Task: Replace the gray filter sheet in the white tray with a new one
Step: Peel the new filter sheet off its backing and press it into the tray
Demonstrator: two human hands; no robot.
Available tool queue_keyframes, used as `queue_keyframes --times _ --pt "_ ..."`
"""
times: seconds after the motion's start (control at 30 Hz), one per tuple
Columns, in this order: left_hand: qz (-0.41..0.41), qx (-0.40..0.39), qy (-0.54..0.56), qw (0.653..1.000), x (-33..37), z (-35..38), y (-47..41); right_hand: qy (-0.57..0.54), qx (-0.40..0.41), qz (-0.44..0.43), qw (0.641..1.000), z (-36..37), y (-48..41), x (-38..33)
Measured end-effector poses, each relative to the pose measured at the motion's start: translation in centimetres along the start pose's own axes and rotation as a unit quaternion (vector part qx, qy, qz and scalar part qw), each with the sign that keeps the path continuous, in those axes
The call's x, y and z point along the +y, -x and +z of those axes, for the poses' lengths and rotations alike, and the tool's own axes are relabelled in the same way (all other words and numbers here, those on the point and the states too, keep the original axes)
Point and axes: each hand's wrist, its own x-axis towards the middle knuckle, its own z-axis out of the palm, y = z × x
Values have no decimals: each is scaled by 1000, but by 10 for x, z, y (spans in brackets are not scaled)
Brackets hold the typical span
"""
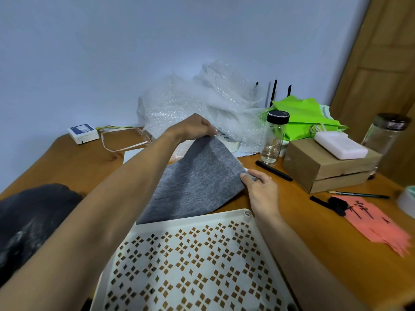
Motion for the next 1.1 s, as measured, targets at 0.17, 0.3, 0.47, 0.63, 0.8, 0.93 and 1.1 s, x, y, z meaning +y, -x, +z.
queue_keyframes --times 0.17,0.3,0.47,0.63,0.8,0.93,1.1 --pt "7 14 -23 1000 9 -3 4 -48 -1 4 999 -2 -1 2" --pt "12 -4 -87 996 13 -3 6 -62 -5 8 998 -3 -3 4" --pt "27 13 -146 989 15 1 8 5 -4 24 1000 -1 -8 5" --pt "51 20 -183 982 21 3 13 95 -6 21 995 1 -14 9" --pt "69 22 -201 977 26 8 12 179 -16 -8 984 1 -17 6" --pt "86 43 -205 974 26 19 11 135 -84 23 987 0 -30 4" --pt "108 86 -237 962 21 34 17 123 -107 89 983 -9 -43 0"
